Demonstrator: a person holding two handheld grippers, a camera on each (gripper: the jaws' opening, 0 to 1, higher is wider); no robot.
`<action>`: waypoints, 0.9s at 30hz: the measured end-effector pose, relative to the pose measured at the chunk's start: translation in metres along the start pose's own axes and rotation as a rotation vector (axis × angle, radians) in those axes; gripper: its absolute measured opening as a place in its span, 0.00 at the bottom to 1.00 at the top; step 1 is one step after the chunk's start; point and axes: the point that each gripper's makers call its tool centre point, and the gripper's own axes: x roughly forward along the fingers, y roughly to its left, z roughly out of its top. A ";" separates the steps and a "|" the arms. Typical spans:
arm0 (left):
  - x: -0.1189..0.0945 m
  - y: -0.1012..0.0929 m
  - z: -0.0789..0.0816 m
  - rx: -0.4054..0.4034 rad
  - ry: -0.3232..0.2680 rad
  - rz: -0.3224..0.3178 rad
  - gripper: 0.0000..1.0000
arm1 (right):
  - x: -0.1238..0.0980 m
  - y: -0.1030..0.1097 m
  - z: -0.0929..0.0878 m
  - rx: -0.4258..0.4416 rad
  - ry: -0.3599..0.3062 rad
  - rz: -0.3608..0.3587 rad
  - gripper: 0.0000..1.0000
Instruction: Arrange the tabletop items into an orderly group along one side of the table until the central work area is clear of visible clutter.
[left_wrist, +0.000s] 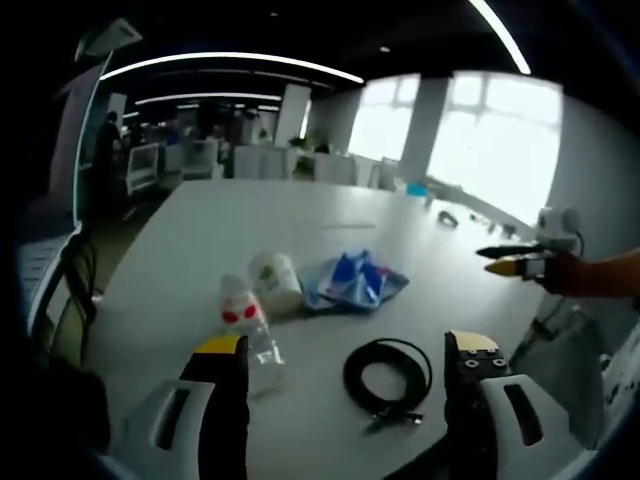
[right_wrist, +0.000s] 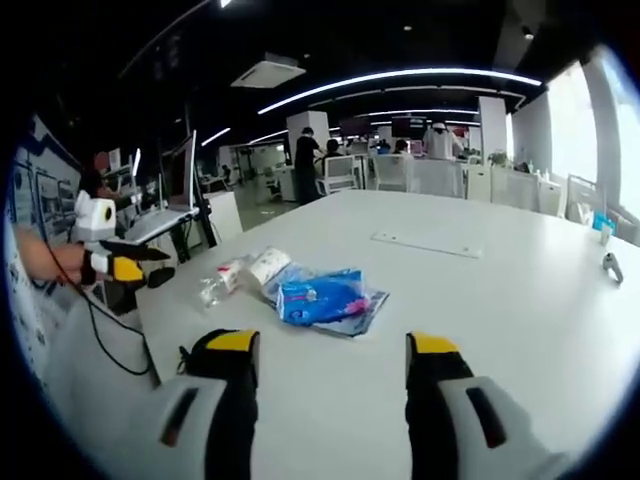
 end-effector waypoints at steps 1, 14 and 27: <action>0.001 -0.001 0.002 0.001 -0.002 -0.002 0.77 | 0.001 0.000 0.001 0.000 -0.001 0.001 0.58; 0.025 -0.012 0.013 0.008 -0.004 -0.009 0.76 | 0.025 -0.005 0.012 -0.026 0.001 0.044 0.57; 0.045 -0.019 0.018 0.002 0.003 -0.017 0.74 | 0.049 -0.010 0.019 -0.046 0.005 0.084 0.56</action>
